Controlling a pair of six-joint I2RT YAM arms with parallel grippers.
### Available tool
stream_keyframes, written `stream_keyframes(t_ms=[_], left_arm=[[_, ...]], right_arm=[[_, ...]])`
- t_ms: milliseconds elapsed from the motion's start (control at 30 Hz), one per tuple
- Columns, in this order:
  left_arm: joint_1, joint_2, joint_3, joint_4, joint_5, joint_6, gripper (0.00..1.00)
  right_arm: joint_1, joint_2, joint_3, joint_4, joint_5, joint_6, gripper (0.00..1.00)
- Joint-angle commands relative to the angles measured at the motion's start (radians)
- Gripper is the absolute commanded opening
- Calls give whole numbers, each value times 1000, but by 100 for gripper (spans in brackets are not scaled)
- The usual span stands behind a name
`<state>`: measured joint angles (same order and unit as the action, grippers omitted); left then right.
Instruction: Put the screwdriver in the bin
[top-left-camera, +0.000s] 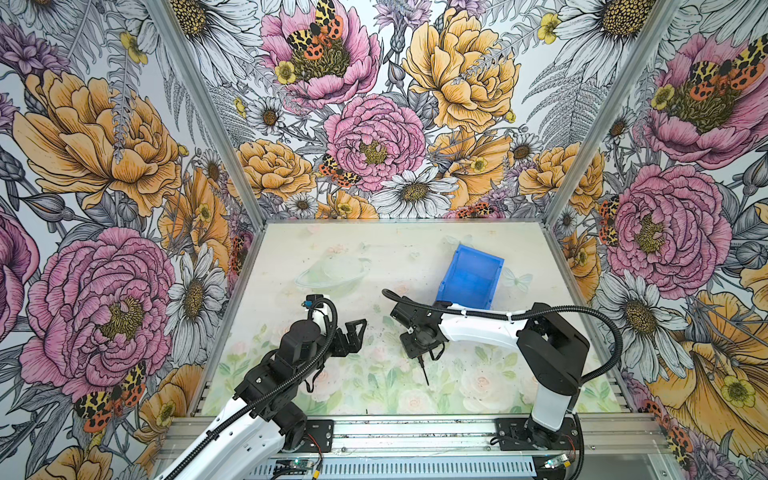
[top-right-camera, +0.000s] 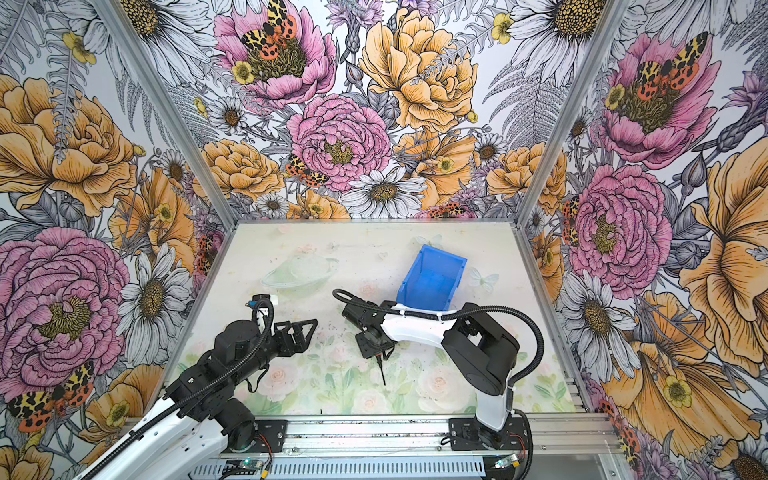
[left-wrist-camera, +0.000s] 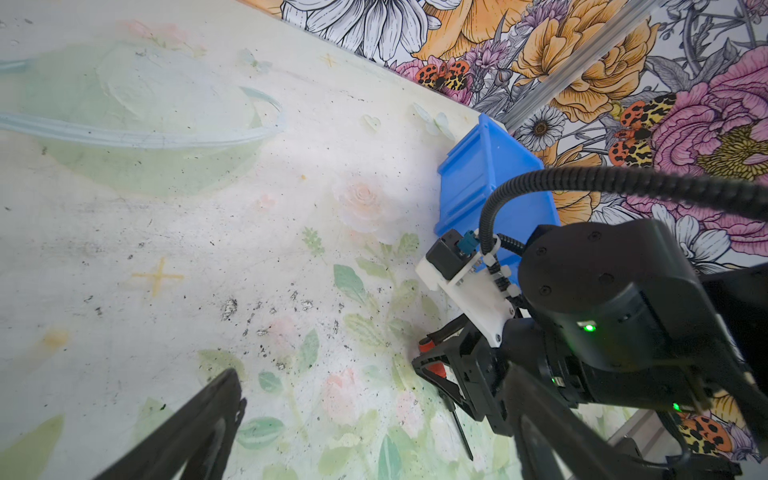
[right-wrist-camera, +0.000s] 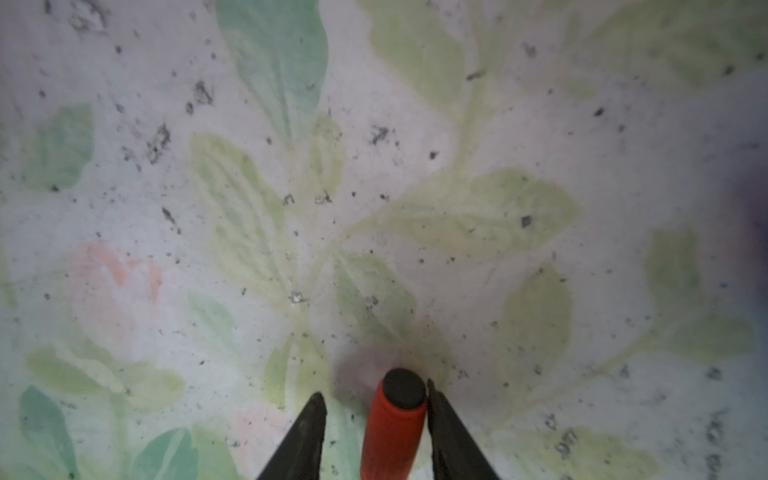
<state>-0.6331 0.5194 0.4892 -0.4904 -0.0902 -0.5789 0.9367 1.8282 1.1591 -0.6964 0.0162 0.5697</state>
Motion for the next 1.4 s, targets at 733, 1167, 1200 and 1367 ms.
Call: stream_keyframes(t_ms=[733,1167,1200,1367], left_arm=[[-6,75,50,50,-49,145,99],[-6,235,84,214,23,234,99],[-7,249,92,219,26,247,99],[-8,332,141,228,33,326,99]], right_arm=[[1,-178,37,1,146,55,0],[-194,-365,55,2,254,137,0],[-216,-370,57,1,258,140,0],[-351,-356,62,5,276,181,0]])
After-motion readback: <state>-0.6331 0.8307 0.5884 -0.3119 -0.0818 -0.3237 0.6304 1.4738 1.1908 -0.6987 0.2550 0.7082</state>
